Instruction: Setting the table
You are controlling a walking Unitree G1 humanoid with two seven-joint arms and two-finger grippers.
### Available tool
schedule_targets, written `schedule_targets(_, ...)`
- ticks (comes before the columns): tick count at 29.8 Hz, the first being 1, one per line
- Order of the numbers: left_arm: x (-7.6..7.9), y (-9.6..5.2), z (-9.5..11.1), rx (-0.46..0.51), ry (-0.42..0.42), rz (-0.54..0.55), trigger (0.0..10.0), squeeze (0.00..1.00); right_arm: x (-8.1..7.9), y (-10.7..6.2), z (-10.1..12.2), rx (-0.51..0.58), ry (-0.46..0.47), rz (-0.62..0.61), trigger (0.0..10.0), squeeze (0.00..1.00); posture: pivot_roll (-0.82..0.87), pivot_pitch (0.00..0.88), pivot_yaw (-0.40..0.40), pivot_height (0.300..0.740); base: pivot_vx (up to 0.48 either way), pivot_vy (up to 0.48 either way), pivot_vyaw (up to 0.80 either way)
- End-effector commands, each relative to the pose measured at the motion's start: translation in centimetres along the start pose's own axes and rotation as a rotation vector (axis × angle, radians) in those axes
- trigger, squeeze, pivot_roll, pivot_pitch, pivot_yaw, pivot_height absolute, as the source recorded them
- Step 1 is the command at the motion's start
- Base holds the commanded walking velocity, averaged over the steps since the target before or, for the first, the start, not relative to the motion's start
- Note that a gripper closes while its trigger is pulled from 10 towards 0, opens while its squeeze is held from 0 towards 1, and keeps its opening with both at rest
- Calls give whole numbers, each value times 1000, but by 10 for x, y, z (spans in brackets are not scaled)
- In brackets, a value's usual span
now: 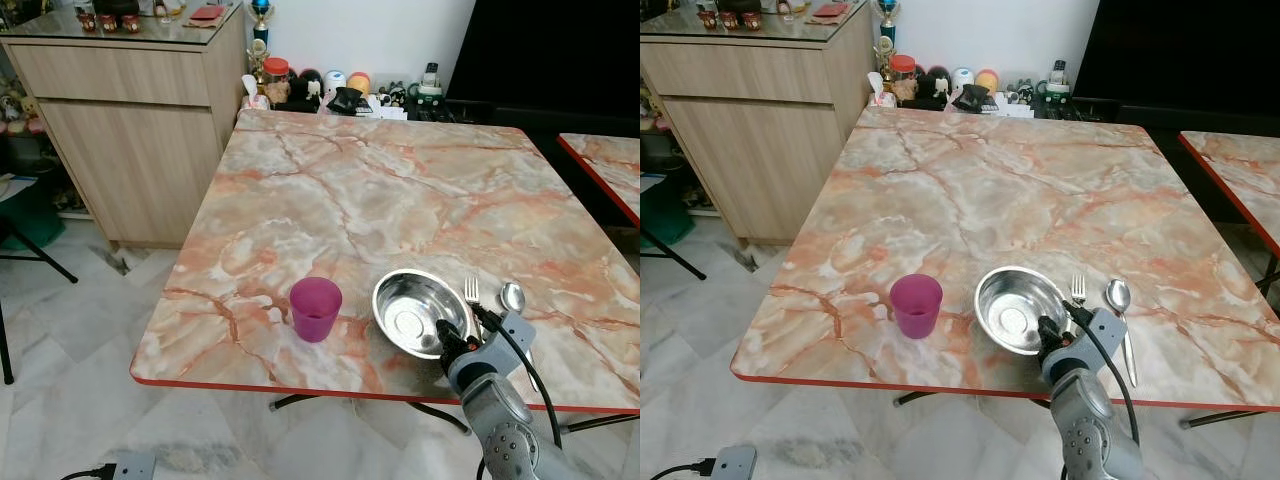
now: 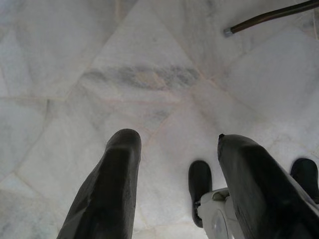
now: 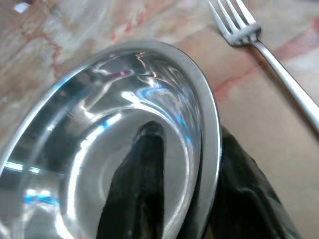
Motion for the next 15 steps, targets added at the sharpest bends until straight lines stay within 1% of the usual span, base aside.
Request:
schedule_targets(1,1,-1,-4,-9,13,-1,10000,0,7,-1,-3,-5,5,-28,2588,0,87,112,-49,740,0,0,0)
schedule_targets(2,1,-1,-4,-9,14,-1,10000,0,6,-1,-1,10,12,-28,2588,0,87,112,-49,740,0,0,0)
schedule_targets(3,1,-1,-4,-8,15,-1,10000,0,5,-1,3,40,21,-26,3490,0,87,112,-49,740,0,0,0)
schedule_targets(4,1,-1,-4,-8,18,-1,10000,0,5,-1,6,60,28,-25,3490,0,87,112,-49,740,0,0,0)
schedule_targets(5,1,-1,-4,-8,22,0,10000,0,4,-1,10,84,42,-20,4627,0,82,109,-47,740,0,0,0)
schedule_targets(6,1,-1,-4,-10,28,1,10000,0,2,-2,14,115,52,-10,10000,0,82,109,-47,740,0,0,0)
schedule_targets(8,1,-1,-4,-12,34,3,10000,0,0,-3,20,154,65,-5,10000,0,82,109,-47,740,0,0,0)
schedule_targets(9,1,-1,-4,-12,34,3,10000,0,0,-3,20,154,65,-5,10000,0,82,109,-47,740,0,0,0)
schedule_targets(14,0,-1,-3,-8,43,15,10000,0,-6,-9,40,299,146,34,10000,0,81,109,-46,740,0,0,0)
schedule_targets(15,1,-1,-4,-8,43,14,10000,0,-6,-10,43,320,141,38,10000,0,81,109,-46,740,0,0,0)
Point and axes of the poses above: a point about 5 cm out from each wrist's last joint towards the gripper, its own y axis pointing out of the wrist towards the gripper, its own z axis along the axis of the wrist's last joint, x = y × z, the point moved 3 cm from there along y, pointing out of the wrist towards the gripper, and after that the axes turned 6 degrees about y, right-handed, at the moved point
